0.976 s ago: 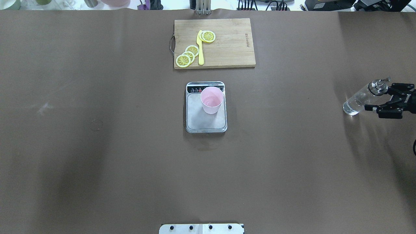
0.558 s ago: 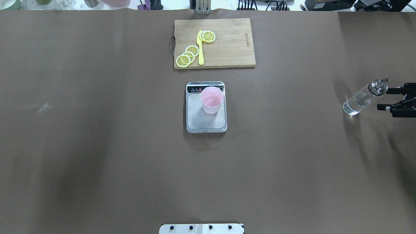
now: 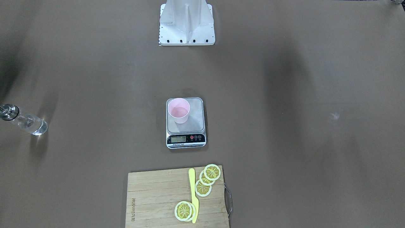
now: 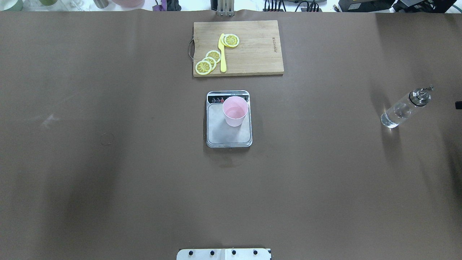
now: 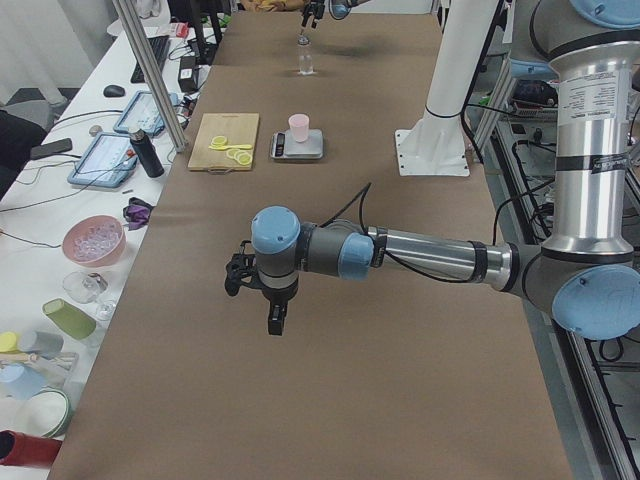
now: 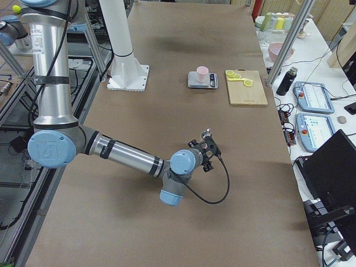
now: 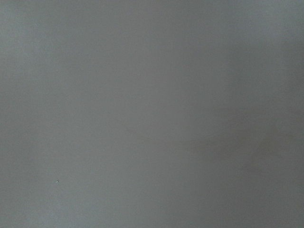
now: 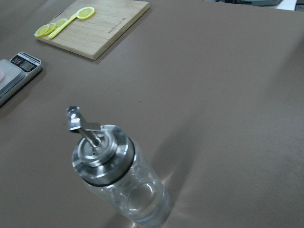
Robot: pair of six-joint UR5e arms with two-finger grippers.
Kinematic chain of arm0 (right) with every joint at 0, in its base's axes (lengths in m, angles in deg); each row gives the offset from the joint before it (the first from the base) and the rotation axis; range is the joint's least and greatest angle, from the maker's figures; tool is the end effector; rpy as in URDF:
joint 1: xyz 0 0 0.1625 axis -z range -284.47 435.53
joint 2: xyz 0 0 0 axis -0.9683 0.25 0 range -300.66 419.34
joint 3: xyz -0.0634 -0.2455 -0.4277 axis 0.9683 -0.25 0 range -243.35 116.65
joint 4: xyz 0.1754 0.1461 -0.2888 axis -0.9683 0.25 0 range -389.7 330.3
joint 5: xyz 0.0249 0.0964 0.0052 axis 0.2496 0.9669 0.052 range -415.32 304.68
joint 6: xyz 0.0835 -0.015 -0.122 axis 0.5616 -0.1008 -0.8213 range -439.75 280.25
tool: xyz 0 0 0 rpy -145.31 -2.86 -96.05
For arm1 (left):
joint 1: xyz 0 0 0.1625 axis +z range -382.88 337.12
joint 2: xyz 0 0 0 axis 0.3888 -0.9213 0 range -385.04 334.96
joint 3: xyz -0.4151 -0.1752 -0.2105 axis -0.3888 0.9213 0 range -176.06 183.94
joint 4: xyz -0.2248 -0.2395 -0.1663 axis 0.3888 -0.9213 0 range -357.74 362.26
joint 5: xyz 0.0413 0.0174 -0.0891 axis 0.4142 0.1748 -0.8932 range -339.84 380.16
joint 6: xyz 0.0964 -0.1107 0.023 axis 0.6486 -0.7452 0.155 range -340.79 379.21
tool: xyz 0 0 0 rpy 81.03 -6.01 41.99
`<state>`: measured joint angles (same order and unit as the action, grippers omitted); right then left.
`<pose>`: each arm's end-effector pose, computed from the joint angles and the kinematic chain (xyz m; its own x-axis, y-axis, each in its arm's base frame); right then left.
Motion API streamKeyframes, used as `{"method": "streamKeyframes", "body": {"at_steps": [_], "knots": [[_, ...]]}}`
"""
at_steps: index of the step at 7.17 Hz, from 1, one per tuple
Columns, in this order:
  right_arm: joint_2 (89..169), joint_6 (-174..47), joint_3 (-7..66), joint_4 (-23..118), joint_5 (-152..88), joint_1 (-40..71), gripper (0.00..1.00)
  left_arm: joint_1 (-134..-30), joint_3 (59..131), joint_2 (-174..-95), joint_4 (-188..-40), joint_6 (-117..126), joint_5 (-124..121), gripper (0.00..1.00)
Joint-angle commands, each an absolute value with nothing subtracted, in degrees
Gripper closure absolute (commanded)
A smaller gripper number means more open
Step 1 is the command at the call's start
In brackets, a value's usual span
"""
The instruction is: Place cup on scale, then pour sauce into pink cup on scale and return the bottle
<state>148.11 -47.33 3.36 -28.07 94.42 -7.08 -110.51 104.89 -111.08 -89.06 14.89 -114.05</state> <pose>-0.0514 -0.4343 0.7273 0.3636 -0.5032 0.7840 -0.1697 0.7917 0.5868 -0.0123 -0.4213 0.7078 0.7130 0.0556 -0.6990 0.0127 0.9957 0.0922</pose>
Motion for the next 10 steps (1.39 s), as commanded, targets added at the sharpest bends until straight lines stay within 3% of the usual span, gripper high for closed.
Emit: {"method": "streamKeyframes", "body": {"at_steps": [1, 5, 8, 10], "knots": [[148.0, -47.8, 3.3, -16.0, 94.7, -11.0, 0.00, -110.4, 104.7, -111.1, -89.1, 14.9, -114.0, 0.02], [143.5, -61.4, 2.9, 12.3, 93.1, -17.5, 0.00, -110.4, 104.9, -111.2, -89.1, 14.8, -114.1, 0.02], [140.1, -64.6, 3.4, 25.7, 91.1, -19.7, 0.00, -110.3, 104.6, -111.2, -89.1, 14.8, -114.1, 0.02], [140.1, -65.0, 3.6, 27.4, 87.9, -19.7, 0.00, -110.3, 104.5, -111.2, -89.1, 14.8, -114.1, 0.02]]}}
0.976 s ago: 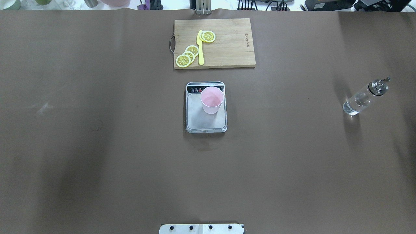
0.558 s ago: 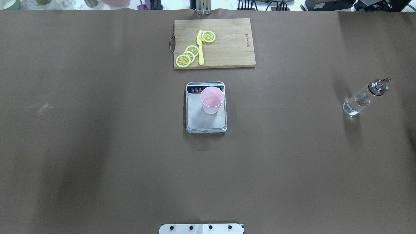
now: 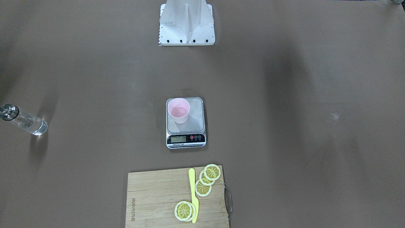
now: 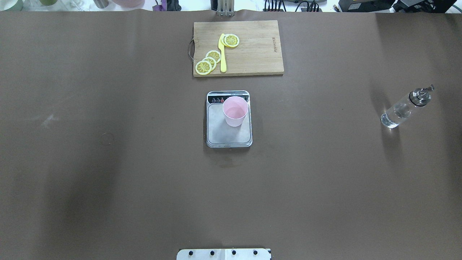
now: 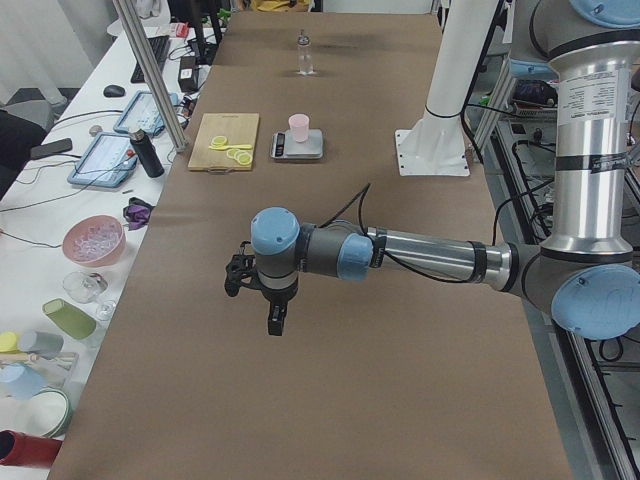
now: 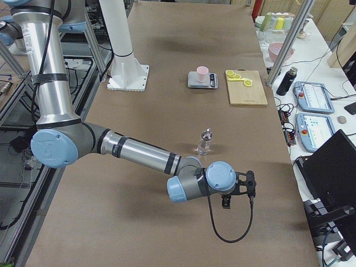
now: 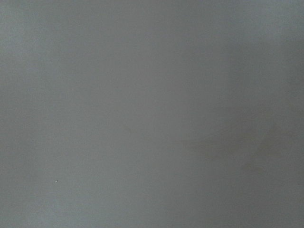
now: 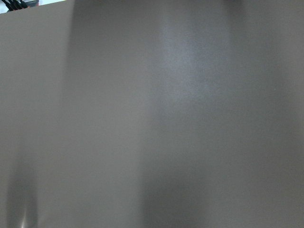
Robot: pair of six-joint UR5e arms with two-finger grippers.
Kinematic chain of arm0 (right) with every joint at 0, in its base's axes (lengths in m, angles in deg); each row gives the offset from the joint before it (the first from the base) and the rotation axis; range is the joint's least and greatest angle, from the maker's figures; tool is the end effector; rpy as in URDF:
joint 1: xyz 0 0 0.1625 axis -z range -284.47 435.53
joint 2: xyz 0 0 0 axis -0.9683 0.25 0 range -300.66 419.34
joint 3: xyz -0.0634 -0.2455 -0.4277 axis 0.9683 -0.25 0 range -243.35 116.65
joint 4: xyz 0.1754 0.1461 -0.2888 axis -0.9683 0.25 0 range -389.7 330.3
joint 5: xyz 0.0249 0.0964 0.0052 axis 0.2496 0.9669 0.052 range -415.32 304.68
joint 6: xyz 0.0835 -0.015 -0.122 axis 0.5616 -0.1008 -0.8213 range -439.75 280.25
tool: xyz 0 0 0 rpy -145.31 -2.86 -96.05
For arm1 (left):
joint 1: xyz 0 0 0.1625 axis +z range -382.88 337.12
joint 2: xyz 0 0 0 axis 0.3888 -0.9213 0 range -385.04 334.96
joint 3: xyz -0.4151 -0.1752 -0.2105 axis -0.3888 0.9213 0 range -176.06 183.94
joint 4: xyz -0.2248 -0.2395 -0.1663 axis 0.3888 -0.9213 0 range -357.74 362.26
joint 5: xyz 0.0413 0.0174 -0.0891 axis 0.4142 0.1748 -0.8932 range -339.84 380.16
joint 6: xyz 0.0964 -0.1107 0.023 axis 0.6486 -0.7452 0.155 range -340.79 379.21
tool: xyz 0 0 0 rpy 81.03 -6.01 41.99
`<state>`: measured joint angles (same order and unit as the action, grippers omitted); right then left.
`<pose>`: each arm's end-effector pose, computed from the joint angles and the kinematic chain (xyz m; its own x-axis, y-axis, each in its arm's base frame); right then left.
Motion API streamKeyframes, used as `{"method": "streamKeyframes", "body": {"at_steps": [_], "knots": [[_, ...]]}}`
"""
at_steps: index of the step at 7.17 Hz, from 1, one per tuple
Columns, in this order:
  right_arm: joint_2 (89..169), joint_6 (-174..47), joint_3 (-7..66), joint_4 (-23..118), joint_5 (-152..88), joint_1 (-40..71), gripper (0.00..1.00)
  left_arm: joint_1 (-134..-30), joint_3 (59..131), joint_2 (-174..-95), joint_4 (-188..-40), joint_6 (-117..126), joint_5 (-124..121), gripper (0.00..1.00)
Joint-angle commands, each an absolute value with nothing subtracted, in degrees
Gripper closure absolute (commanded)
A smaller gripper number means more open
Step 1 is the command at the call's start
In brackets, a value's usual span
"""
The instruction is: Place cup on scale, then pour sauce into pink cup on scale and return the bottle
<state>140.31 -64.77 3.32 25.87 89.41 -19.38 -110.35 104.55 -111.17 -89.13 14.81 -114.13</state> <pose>0.0576 -0.5307 0.7846 0.5582 0.0192 0.8295 -0.2325 0.9633 0.1342 -0.0109 -0.4220 0.7095 0.7119 0.0541 -0.7002 0.0108 0.9961 0.0880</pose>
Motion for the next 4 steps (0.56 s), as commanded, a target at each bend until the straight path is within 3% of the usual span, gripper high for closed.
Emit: {"method": "streamKeyframes", "body": {"at_steps": [1, 2, 4], "knots": [[141.7, -64.9, 5.2, 27.5, 87.9, -20.6, 0.00, -110.3, 104.6, -111.2, -89.1, 14.8, -114.1, 0.02], [145.2, -65.0, 8.6, 27.5, 86.0, -20.6, 0.00, -110.3, 104.4, -111.2, -89.1, 14.9, -114.1, 0.02], [156.8, -64.9, 25.9, 34.4, 82.8, -20.4, 0.00, -110.4, 104.5, -111.2, -89.1, 15.0, -114.1, 0.02]]}}
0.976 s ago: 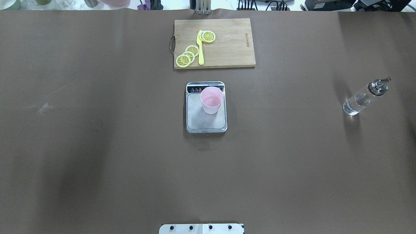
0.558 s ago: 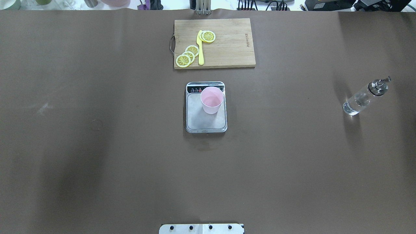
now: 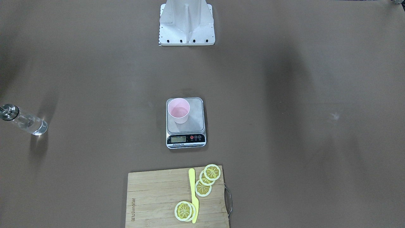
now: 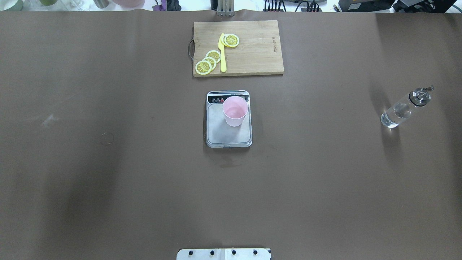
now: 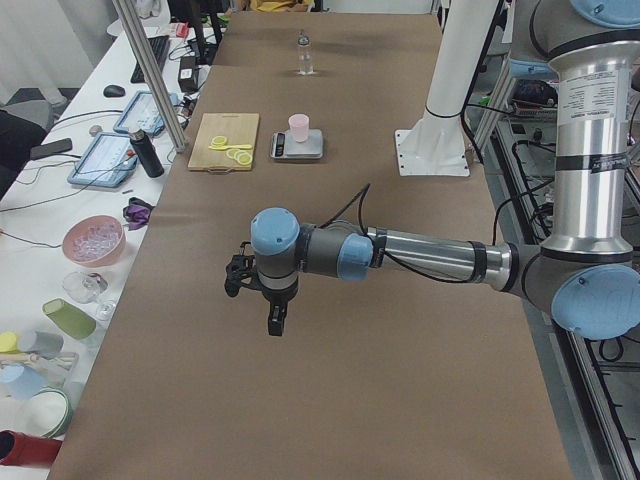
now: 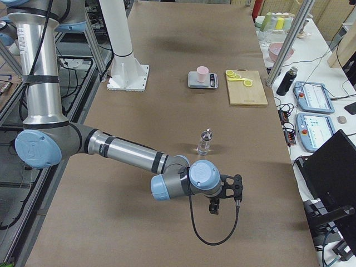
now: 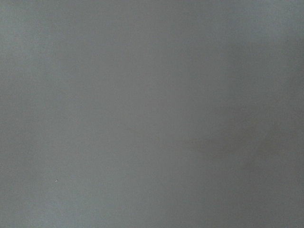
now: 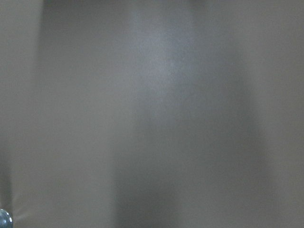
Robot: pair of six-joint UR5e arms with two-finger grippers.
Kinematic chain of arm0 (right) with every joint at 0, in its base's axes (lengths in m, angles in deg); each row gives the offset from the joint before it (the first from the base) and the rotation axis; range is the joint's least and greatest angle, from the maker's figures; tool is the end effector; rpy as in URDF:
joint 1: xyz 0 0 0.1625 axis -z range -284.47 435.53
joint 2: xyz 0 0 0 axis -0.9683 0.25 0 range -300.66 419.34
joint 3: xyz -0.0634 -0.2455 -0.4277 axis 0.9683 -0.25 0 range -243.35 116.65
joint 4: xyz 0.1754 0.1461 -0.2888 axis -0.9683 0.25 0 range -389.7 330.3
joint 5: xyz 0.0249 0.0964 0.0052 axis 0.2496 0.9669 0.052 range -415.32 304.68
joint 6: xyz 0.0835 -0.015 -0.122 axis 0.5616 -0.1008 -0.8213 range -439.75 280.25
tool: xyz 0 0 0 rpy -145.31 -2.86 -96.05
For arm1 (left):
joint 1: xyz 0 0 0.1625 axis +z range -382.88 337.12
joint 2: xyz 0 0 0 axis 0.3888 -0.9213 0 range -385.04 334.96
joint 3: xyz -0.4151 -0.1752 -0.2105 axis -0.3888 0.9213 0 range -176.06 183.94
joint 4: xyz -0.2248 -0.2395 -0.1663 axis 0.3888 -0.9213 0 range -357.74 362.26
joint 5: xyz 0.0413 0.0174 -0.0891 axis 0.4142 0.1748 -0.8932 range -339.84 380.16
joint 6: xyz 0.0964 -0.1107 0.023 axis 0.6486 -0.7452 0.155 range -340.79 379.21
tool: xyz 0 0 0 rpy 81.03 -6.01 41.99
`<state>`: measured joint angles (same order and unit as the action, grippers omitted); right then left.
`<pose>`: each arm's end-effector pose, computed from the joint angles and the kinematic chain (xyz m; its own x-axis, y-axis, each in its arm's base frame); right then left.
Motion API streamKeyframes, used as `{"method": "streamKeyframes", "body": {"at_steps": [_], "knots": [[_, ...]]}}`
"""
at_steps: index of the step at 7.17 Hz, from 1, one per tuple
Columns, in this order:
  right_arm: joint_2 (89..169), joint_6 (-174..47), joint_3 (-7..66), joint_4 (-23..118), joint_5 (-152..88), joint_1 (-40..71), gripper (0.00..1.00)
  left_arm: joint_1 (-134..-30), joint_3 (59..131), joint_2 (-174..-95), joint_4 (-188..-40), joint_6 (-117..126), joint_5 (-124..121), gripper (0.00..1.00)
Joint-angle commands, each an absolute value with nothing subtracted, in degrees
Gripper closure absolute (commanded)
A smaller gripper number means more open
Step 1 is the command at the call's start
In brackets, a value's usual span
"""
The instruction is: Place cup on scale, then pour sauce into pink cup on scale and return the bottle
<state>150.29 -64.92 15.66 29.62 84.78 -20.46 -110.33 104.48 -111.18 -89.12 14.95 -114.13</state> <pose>0.0664 -0.4480 0.7889 0.6162 0.0688 0.7846 -0.2653 0.9561 0.1245 -0.0108 -0.4220 0.7100 0.7120 0.0559 -0.7000 0.0087 0.9960 0.0885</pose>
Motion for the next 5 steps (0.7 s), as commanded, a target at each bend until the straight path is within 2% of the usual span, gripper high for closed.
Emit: {"method": "streamKeyframes", "body": {"at_steps": [1, 3, 5], "knots": [[161.6, -65.1, 34.5, 40.1, 79.1, -19.8, 0.00, -110.4, 104.4, -111.2, -89.1, 15.0, -114.1, 0.02], [163.2, -70.7, 35.1, 43.4, 79.1, -22.2, 0.00, -110.3, 104.3, -111.4, -89.1, 15.0, -114.0, 0.02], [163.1, -78.7, 35.8, 53.1, 79.4, -27.2, 0.00, -110.3, 104.5, -111.4, -89.2, 15.0, -114.1, 0.02]]}}
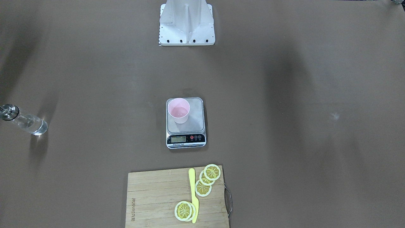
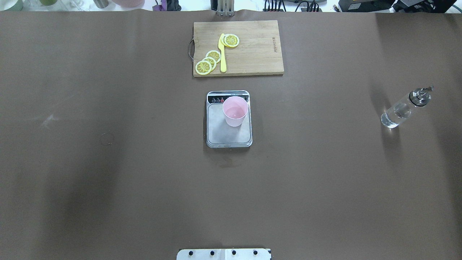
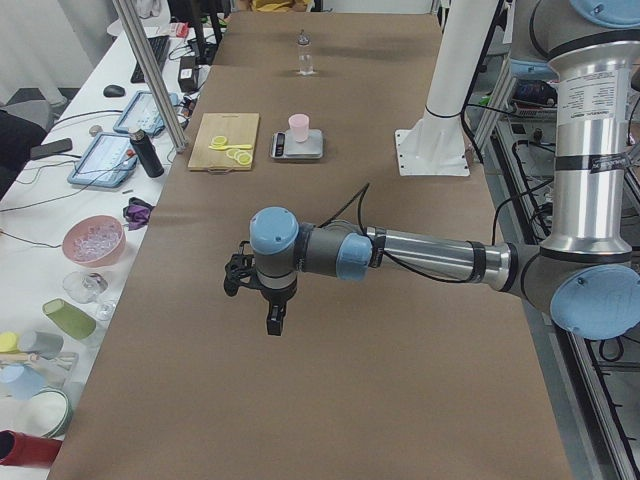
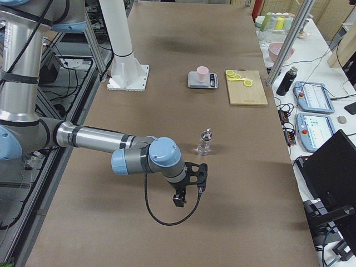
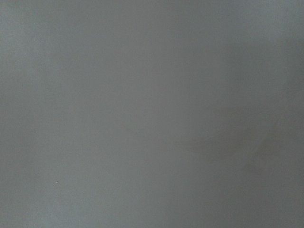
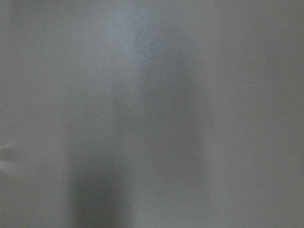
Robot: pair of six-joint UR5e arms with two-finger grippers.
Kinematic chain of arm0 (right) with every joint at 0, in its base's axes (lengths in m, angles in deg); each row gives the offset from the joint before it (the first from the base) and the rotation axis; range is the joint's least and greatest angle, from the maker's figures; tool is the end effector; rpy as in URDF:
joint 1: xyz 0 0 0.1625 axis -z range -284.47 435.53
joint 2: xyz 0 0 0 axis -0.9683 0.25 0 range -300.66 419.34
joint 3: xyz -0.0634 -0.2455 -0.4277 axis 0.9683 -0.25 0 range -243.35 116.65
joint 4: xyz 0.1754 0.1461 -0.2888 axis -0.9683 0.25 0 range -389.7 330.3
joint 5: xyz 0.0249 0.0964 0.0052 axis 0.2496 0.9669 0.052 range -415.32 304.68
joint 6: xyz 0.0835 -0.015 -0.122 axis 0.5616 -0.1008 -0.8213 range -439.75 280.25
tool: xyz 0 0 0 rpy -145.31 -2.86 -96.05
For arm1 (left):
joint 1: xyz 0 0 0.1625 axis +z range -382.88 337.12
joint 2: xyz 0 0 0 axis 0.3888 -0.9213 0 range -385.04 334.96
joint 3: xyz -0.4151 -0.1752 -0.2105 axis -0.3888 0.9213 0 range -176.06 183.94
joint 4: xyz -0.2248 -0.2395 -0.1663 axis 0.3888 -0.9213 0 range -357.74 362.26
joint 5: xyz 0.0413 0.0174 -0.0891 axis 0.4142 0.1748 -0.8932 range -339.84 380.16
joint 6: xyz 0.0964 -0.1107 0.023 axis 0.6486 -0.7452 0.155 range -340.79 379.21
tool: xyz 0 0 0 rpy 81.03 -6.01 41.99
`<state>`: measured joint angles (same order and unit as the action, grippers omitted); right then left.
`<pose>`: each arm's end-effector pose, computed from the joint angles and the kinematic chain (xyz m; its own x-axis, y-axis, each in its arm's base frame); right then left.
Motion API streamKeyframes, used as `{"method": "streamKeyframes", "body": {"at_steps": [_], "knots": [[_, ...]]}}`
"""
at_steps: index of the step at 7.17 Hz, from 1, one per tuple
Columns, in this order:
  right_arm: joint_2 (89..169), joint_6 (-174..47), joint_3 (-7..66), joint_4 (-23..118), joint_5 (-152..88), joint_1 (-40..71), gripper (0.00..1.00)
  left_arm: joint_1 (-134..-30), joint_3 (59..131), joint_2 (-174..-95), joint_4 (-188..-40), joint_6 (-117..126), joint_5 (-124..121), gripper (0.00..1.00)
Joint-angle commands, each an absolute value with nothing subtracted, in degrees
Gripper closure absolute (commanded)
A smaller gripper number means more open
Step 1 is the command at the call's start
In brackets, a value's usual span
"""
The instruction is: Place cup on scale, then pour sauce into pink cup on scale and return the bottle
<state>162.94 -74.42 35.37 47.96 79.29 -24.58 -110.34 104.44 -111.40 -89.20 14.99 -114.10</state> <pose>0.0878 -0.3272 0.7670 0.6975 0.1257 0.7054 -0.2398 0.9687 0.0645 -0.0108 -0.4242 0.7086 0.7122 0.0597 -0.6994 0.0085 0.9956 0.0935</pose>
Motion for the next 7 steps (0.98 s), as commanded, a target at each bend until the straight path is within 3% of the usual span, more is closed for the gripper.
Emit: {"method": "streamKeyframes", "body": {"at_steps": [1, 7], "knots": [[164.2, -79.3, 36.0, 53.4, 79.0, -27.6, 0.00, -110.3, 104.6, -111.3, -89.1, 15.0, -114.1, 0.02], [163.0, -79.4, 38.8, 56.9, 77.6, -21.7, 0.00, -110.3, 104.3, -111.3, -89.1, 14.9, -114.0, 0.02]]}}
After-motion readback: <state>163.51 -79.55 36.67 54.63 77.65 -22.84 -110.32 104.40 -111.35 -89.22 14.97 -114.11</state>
